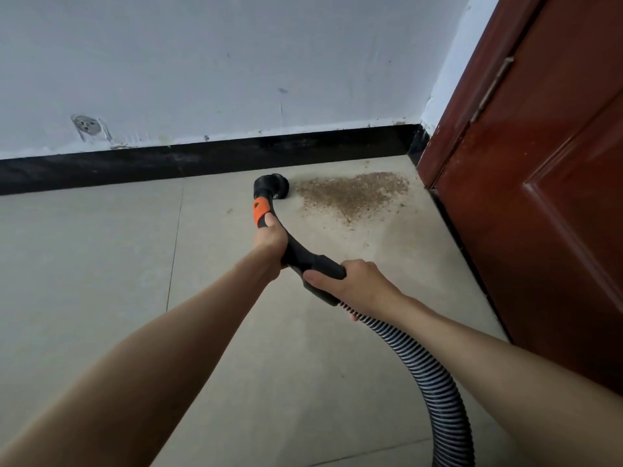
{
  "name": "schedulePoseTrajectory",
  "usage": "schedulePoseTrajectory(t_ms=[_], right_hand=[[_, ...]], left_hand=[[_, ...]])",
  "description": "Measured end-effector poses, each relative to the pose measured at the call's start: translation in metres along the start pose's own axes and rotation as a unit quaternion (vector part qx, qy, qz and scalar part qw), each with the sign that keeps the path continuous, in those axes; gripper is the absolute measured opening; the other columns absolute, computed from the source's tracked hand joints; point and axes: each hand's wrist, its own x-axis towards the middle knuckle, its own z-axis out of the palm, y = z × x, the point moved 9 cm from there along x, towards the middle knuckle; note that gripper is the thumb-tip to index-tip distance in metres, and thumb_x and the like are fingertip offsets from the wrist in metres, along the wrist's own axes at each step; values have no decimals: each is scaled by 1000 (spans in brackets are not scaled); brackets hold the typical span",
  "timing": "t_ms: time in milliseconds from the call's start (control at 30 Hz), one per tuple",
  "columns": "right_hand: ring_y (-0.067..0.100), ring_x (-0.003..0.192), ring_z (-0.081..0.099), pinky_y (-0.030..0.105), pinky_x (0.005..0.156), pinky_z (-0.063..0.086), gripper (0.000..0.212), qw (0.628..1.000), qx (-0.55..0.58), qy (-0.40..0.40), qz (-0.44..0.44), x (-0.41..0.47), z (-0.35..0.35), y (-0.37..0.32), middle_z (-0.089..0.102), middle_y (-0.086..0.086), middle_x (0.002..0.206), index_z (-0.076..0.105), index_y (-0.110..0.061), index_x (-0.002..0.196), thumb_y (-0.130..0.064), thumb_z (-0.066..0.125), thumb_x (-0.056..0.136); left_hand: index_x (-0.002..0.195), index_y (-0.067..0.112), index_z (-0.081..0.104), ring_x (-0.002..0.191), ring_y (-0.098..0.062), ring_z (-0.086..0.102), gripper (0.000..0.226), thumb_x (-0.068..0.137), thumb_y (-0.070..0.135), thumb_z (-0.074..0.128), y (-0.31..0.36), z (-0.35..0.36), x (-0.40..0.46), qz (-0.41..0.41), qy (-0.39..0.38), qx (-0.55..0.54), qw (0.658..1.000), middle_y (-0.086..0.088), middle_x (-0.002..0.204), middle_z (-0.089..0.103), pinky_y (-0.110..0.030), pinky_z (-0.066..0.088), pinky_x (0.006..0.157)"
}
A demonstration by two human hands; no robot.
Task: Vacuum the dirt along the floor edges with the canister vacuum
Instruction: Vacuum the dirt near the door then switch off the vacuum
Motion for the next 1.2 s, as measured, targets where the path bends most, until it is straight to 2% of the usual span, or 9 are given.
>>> schedulePoseTrajectory(t_ms=[133,267,367,500,633,767,900,1000,1200], right_hand=[[12,39,57,27,47,47,69,1000,23,6,16,3,-5,0,61,0,59,58,-13,70,-82,53,63],[13,39,58,24,44,48,64,999,41,5,27,7,-7,0,61,1,59,58,-11,70,-75,60,74],[14,37,57,22,41,46,64,997,72,6,31,9,-11,0,58,-1,52,59,-9,66,-72,62,75],[17,36,57,23,39,45,66,995,93,10,43,11,-13,0,57,3,54,58,-7,66,-71,63,76],[19,37,58,24,40,49,67,993,101,13,54,12,-17,5,57,2,50,58,-6,66,-71,64,76],[17,36,58,22,38,46,65,991,118,22,60,11,-24,12,58,3,52,57,-7,67,-70,64,77],[16,35,57,20,38,43,63,987,138,24,73,6,-30,24,57,5,55,54,-8,67,-69,64,78],[15,35,56,19,39,43,62,987,140,27,80,2,-35,34,56,5,57,53,-7,69,-68,63,79],[15,38,58,20,40,43,60,983,156,45,81,-3,-48,45,57,5,58,52,-10,67,-68,62,79]], left_hand=[[139,6,39,111,-33,56,67,97,56,28,8,12,0,-8,-19,8,1000,-16,123,54,-44,50,84],[138,4,39,110,-32,56,63,99,52,27,16,18,2,-6,-14,36,999,-16,125,54,-43,50,79],[136,4,38,97,-28,55,57,101,47,26,25,23,2,3,-19,65,998,-16,118,54,-40,46,66],[134,2,37,91,-28,53,61,101,51,27,33,32,-2,0,-35,82,996,-15,105,50,-40,45,66],[134,3,38,84,-26,53,57,102,48,26,36,39,-5,9,-41,94,995,-14,99,51,-37,43,56],[130,3,40,78,-24,52,55,102,48,25,40,51,-9,19,-44,110,993,-9,81,46,-38,46,64],[120,5,39,71,-22,50,49,102,48,23,38,66,-13,27,-55,131,989,-10,81,46,-36,46,60],[112,7,38,80,-24,53,45,102,49,24,36,78,-17,29,-60,137,988,-11,88,48,-37,48,68],[117,6,38,79,-24,53,44,103,46,25,37,99,-24,40,-76,150,985,-10,82,45,-37,48,66]])
